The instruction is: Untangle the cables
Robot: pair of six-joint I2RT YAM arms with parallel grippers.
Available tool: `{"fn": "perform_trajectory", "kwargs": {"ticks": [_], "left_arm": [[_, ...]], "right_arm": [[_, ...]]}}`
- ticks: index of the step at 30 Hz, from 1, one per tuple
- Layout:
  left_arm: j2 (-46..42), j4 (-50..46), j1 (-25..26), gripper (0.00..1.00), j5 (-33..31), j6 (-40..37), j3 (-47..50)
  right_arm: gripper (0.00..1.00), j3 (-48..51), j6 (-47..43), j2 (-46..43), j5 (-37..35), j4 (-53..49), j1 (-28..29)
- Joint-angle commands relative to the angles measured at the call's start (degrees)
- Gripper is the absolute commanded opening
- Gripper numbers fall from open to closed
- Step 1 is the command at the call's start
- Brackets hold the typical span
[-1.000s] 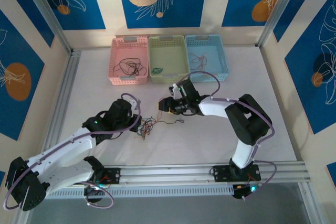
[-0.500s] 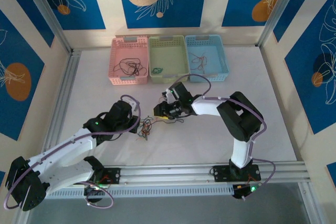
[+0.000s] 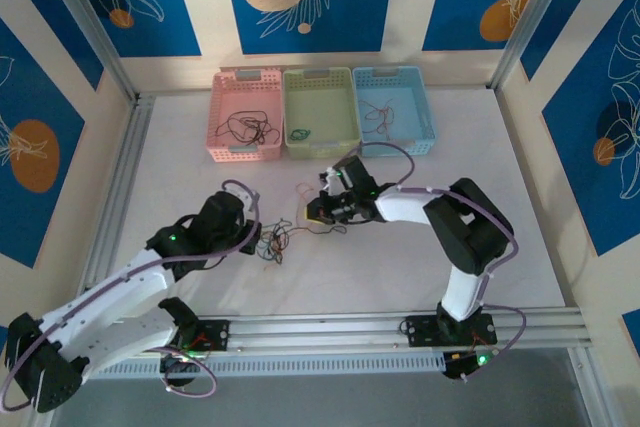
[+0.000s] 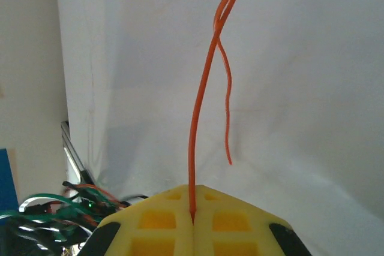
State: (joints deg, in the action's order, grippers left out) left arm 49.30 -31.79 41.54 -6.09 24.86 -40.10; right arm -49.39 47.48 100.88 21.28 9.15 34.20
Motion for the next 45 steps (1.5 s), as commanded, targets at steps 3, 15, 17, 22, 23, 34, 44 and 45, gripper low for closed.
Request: {"fn": "perform_trajectory", "kwargs": {"ticks": [3,15,17,22,23,34,44,45], "left_arm": [[-6.84,-10.46,0.47,0.00,-5.37,-1.51,-7.05],[-20.81,-29.72,0.46,0.00,-22.26,-2.00,-19.15],[-23.33,-29.39,0.43,0.00,-24.61,-1.93,-19.06],[-26.55,-30.67,0.46,0.00,-29.48,-1.42,-20.04],[-27.12,-31.00,0.47,0.00,-30.36,-1.47,-20.32],[-31.12,-37.23,0.48,0.00,-43.20,-3.34,-26.65],[-32.16,-36.95,1.06,0.00,-49.92,-8.89,-33.34],[-32.16,-36.85,1.11,0.00,-50.27,-9.24,-33.79]], "right_arm": [[0.00,7.90,5.06,-7.48,-0.81,8.03,-7.26],[0.00,17.65,6.88,-24.71,-15.18,-0.25,-20.79],[0.00,18.97,7.64,-25.86,-14.85,-0.31,-22.97],[0.00,21.03,7.46,-30.10,-18.14,-3.12,-27.27],[0.00,21.50,7.51,-30.83,-18.33,-3.51,-27.97],[0.00,24.24,10.01,-31.36,-15.48,-1.78,-33.14],[0.00,24.64,10.52,-31.27,-15.38,-1.54,-33.62],[0.00,24.66,10.63,-31.27,-15.37,-1.54,-33.58]]}}
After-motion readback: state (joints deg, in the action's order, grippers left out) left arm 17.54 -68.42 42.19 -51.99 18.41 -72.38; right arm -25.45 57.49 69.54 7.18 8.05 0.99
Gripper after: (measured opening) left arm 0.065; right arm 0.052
